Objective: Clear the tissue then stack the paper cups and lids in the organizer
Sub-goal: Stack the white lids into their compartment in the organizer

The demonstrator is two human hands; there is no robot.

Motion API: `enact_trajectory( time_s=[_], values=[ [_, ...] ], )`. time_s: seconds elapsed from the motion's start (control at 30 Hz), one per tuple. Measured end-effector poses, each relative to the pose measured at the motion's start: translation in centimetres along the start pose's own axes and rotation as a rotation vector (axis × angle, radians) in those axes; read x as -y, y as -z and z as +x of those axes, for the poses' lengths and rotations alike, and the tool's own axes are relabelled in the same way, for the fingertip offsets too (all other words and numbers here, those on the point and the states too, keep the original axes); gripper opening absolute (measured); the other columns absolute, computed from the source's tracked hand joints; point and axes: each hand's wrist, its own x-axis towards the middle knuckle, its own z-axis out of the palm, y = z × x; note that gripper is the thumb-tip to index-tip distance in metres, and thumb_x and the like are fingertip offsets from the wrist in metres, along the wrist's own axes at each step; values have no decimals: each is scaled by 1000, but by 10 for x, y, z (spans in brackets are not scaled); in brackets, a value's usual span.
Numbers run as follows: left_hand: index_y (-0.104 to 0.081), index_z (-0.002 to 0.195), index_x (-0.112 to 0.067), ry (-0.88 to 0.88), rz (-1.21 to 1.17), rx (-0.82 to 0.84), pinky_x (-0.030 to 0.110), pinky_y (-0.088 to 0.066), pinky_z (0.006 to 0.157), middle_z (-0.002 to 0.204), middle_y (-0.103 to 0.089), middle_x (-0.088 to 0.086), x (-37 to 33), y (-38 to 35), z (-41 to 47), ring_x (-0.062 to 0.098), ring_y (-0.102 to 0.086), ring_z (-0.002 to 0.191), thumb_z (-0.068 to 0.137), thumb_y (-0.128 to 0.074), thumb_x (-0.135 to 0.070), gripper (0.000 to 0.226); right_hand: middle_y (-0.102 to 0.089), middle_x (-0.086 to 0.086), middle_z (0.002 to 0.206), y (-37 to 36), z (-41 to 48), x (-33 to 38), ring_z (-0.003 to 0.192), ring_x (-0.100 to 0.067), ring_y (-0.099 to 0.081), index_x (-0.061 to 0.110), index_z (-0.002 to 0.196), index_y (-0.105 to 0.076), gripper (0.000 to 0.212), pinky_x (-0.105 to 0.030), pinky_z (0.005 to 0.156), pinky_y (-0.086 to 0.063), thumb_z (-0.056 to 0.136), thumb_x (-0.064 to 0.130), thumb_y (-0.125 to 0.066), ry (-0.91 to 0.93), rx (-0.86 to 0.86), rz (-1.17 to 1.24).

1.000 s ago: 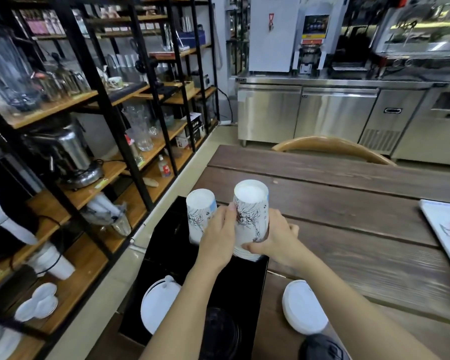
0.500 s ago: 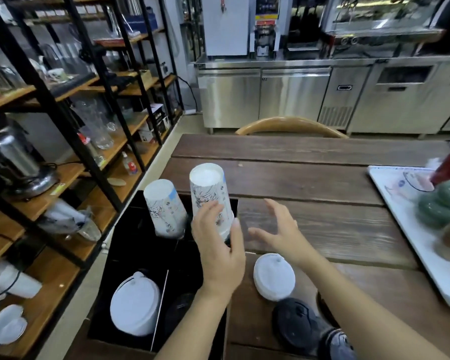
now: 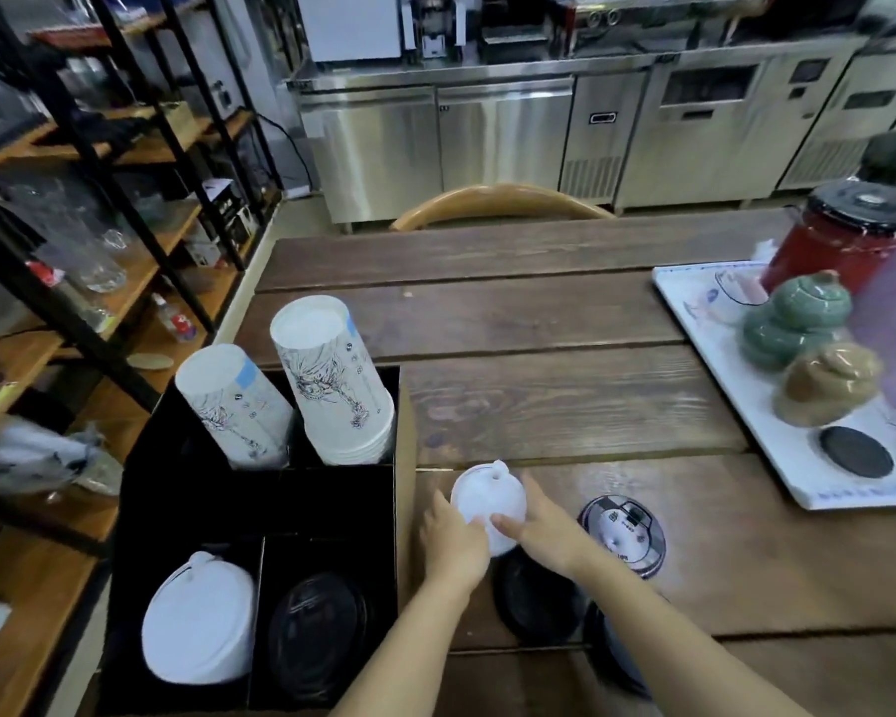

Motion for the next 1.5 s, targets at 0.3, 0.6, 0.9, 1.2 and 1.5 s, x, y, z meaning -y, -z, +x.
enact_trajectory(
  time_s=[0.3, 0.6, 0.9, 1.2, 1.5],
  values=[
    [-48, 124, -7, 149, -298, 13, 46, -52, 93, 122, -57, 13, 3, 5, 13, 31, -58, 107, 78, -59, -4, 47, -58, -13, 122, -7, -2, 14, 95, -18, -52, 5, 121, -49, 35, -19, 64, -42, 86, 7, -54, -28, -88, 133],
    [-60, 109, -7, 122, -564, 117, 30, -50, 71, 103, -64, 7, -18, 22, -6, 22, -59, 92, 85, -61, -7, 24, -65, -5, 106, 11, -6, 17, 99, -23, -61, 19, 96, -61, 20, -45, 86, -53, 77, 19, -70, 60, -258, 365],
    [-57, 111, -9, -58, -690, 68, 26, -47, 70, 99, -61, -2, -55, 52, -41, 7, -57, 82, 84, -66, -13, 28, -66, 6, 85, 35, -23, 47, 80, -12, -59, 21, 82, -64, 5, -23, 65, -44, 84, 16, -64, 299, -426, 485],
    [-67, 104, -10, -238, -756, -124, 27, -51, 68, 93, -70, -1, -43, 86, -90, 7, -66, 75, 84, -65, -15, 20, -67, -7, 97, 22, -52, 80, 90, -22, -60, 14, 91, -66, 12, -36, 75, -49, 85, 24, -63, 499, -346, 454],
    [-64, 110, -9, -205, -795, -399, 33, -53, 76, 111, -68, 8, 11, 145, -122, 23, -64, 102, 85, -66, -22, 29, -64, 1, 89, -46, -63, 125, 80, -12, -56, 16, 90, -65, 10, -23, 70, -42, 84, 25, -64, 580, -117, 394]
  ],
)
